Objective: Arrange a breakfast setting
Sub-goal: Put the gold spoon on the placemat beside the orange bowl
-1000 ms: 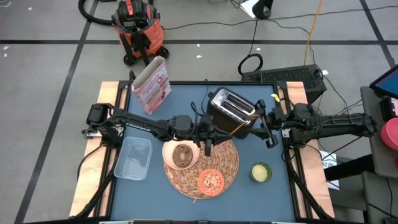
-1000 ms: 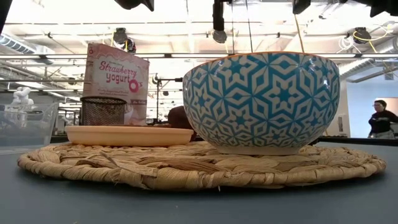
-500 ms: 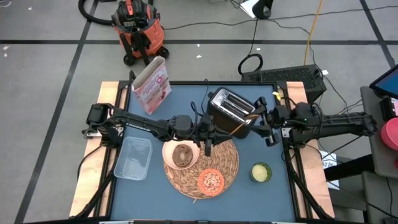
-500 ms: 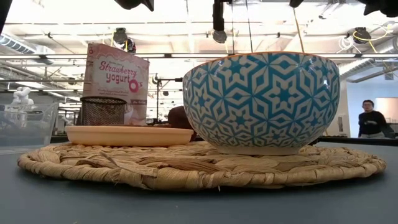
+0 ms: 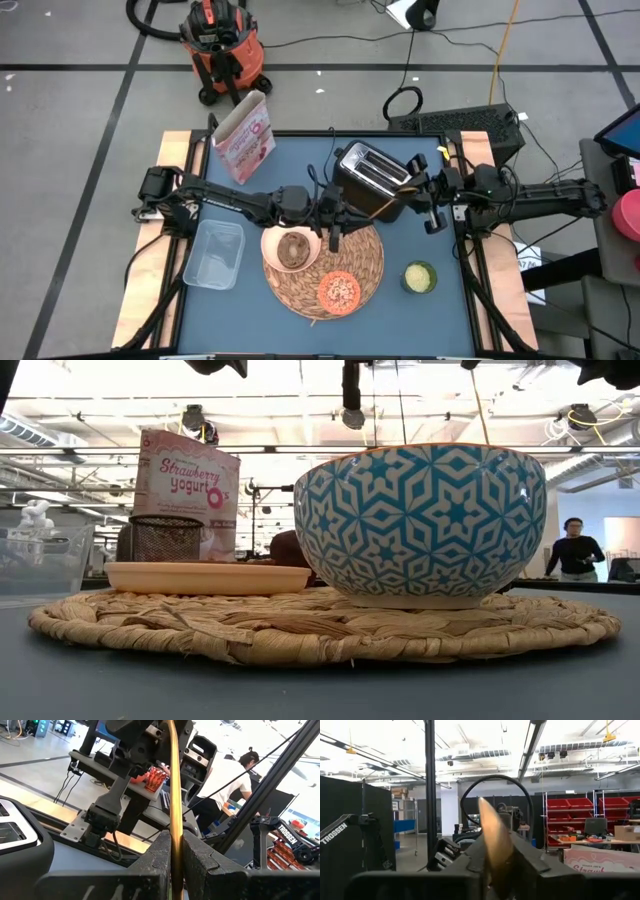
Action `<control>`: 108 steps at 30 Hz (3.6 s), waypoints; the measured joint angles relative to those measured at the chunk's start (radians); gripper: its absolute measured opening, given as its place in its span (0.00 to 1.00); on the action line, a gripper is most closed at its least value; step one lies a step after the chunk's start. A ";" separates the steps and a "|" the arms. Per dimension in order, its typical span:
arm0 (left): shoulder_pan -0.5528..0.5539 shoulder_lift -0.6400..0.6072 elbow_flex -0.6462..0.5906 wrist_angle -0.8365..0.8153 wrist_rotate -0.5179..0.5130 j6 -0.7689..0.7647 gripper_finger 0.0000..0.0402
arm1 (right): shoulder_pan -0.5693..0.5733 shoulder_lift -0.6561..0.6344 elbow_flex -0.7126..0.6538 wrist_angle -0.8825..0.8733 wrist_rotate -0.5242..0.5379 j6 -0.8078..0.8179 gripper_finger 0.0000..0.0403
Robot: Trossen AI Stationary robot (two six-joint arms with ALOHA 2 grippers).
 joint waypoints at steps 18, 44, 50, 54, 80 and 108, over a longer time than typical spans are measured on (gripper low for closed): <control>-0.001 0.000 0.000 -0.001 0.000 -0.001 0.11 | 0.000 0.001 0.000 -0.003 0.006 0.047 0.06; 0.003 -0.002 0.002 -0.117 0.023 0.025 0.45 | -0.002 -0.055 0.000 -0.101 0.002 0.112 0.06; 0.024 -0.002 0.002 -0.154 0.114 0.038 0.45 | -0.002 -0.102 0.000 -0.179 0.027 0.138 0.06; 0.057 -0.002 0.001 -0.170 0.236 -0.016 0.45 | -0.002 -0.132 0.001 -0.230 0.021 0.209 0.05; 0.160 -0.278 0.000 -0.808 0.115 0.187 0.45 | 0.000 -0.127 0.001 -0.457 0.028 0.541 0.05; 0.132 -0.357 -0.001 -0.903 0.020 0.216 0.45 | 0.229 0.223 0.002 -0.472 0.134 0.585 0.05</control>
